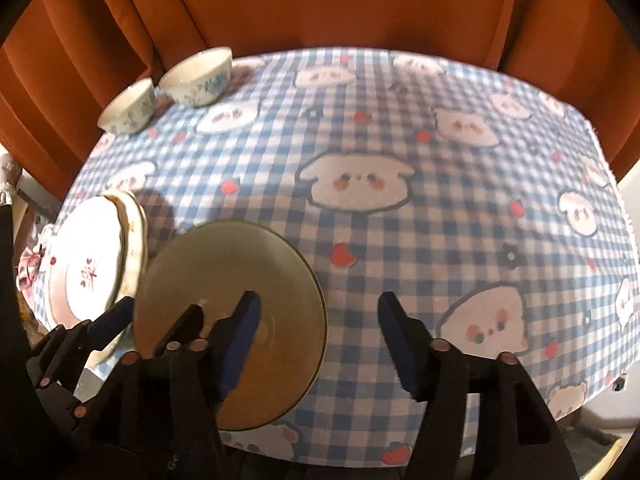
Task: Organize plates and bowls
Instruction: 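Lower the white bowl onto the cloth and open both tools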
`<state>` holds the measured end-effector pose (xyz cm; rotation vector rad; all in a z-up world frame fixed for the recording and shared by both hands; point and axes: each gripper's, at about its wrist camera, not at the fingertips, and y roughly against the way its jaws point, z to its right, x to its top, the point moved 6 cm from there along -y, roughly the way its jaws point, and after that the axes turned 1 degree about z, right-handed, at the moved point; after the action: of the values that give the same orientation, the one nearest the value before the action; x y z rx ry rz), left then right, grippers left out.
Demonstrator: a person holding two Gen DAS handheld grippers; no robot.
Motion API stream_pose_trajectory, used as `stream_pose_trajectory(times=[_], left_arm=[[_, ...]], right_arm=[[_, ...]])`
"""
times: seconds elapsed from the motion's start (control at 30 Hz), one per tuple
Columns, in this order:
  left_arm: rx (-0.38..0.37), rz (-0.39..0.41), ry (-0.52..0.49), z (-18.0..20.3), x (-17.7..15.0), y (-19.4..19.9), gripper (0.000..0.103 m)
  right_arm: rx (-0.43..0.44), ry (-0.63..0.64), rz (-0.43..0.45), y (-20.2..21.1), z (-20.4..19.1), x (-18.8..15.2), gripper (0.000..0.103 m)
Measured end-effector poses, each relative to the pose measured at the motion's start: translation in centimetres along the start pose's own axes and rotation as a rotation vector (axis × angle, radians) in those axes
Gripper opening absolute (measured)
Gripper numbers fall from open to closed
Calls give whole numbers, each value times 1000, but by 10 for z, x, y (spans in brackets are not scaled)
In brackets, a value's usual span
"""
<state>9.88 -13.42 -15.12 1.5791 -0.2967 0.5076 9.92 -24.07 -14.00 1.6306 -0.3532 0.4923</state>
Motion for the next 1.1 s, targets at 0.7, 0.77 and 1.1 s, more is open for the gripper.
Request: stream_pose_trajectory(times=[0.7, 0.77, 1.1], left_arm=[[-44, 63, -22, -67, 19, 19, 76], [-53, 66, -32, -77, 22, 19, 76], [-121, 82, -80, -143, 50, 9, 76]], right_arm=[[-19, -22, 80, 32, -58, 10, 82], [-41, -30, 74, 31, -69, 11, 82], [-107, -64, 89, 22, -131, 27, 82]])
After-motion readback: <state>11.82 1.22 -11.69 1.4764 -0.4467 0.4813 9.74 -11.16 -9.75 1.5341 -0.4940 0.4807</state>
